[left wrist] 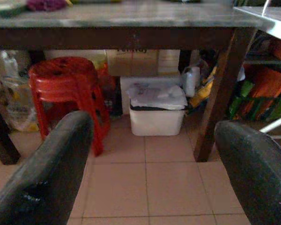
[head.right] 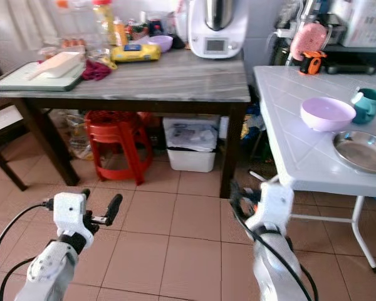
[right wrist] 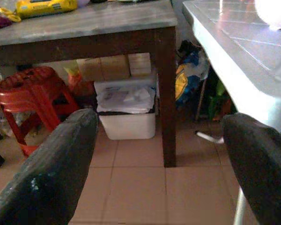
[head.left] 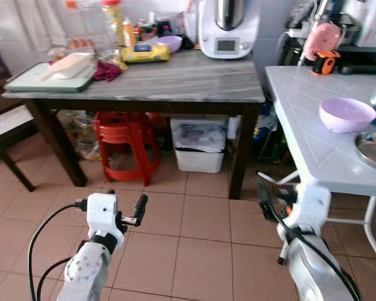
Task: Setting the table
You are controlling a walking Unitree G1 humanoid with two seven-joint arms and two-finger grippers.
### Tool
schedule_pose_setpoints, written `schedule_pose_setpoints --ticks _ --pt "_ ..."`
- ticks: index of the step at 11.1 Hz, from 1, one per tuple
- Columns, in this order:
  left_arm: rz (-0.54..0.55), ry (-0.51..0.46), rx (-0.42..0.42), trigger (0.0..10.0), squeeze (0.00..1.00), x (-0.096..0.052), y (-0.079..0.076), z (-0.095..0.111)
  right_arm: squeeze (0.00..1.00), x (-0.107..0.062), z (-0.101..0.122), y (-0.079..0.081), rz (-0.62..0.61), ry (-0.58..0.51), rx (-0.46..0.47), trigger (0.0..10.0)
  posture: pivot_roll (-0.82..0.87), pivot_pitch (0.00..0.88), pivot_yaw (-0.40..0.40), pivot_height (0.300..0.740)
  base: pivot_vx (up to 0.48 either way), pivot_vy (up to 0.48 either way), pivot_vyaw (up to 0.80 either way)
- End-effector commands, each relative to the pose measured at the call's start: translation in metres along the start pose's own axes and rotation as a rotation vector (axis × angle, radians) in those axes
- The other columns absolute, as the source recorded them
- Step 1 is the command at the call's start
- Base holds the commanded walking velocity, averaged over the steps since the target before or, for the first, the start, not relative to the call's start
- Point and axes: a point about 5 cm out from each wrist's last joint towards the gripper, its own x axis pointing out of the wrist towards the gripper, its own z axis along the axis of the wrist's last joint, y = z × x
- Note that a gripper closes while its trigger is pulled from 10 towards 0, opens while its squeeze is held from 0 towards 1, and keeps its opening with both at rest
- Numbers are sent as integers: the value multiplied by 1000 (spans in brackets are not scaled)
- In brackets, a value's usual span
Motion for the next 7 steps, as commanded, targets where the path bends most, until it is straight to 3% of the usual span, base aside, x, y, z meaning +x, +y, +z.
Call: schedule_pose_setpoints --ticks 1,2,4,7 --pt "9 -8 37 10000 0 -2 3 -3 0 -2 0 -3 -7 -7 -16 10000 -7 0 43 740 0 0 0" --pt "13 -27 27 10000 0 -2 2 -3 0 -5 3 -5 4 -18 -48 10000 -10 0 41 740 0 0 0" --pt "2 -82 41 10000 0 6 -1 6 0 -1 8 -3 15 -35 -31 10000 -8 0 36 740 0 0 0" --pt "-22 -92 56 10000 0 18 -8 14 0 3 12 2 34 -48 -12 10000 -10 0 38 740 0 0 0"
